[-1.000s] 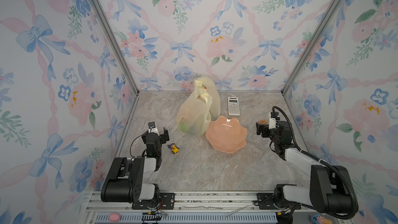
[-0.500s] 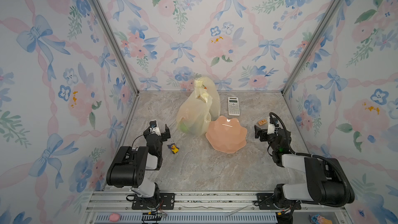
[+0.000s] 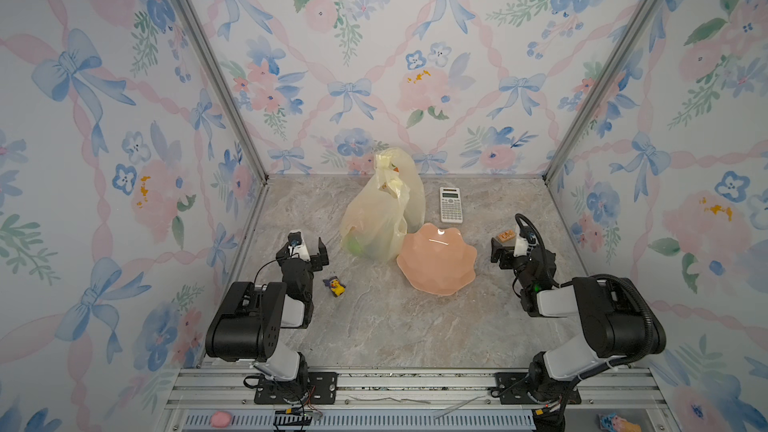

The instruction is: Place the fruits into the plastic bag

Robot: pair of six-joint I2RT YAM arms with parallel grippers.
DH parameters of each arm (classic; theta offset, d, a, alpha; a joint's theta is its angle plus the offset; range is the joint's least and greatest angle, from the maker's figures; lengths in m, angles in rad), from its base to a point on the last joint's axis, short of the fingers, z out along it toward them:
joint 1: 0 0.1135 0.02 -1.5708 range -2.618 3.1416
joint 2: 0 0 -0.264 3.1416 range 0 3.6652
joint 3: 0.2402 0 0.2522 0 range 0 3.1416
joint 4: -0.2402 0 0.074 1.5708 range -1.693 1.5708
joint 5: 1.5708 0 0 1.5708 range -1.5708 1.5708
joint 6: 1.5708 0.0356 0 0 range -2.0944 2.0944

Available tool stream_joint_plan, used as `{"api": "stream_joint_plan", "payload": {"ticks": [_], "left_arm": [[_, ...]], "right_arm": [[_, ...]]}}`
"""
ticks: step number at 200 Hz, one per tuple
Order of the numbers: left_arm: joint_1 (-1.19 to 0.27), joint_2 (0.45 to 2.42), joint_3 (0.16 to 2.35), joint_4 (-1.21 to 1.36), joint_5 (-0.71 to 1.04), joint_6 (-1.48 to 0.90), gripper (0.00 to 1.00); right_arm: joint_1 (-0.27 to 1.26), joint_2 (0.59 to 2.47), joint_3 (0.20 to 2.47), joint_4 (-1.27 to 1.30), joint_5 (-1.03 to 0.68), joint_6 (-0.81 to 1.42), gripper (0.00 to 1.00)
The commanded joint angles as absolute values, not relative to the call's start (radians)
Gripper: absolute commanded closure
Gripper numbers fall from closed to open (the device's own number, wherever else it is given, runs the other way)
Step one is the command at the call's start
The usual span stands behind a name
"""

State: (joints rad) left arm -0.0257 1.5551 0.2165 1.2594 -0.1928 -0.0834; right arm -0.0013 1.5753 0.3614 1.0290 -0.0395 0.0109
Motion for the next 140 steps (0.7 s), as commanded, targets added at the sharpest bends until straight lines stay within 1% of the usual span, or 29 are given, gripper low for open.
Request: {"api": "stream_joint_plan", "payload": {"ticks": [1,140], "left_arm": [[-0.029,1.570,0.208,1.280,-0.188,-0.061,0.02],[-0.031,1.569,0.208,1.281,-0.190,-0.059,0.02]], "right_arm": [[0.017,1.547,0.394,0.903,0.012,0.010,0.04],[0.019,1.549,0.396,0.905,0.021,0.008,0.04]]}}
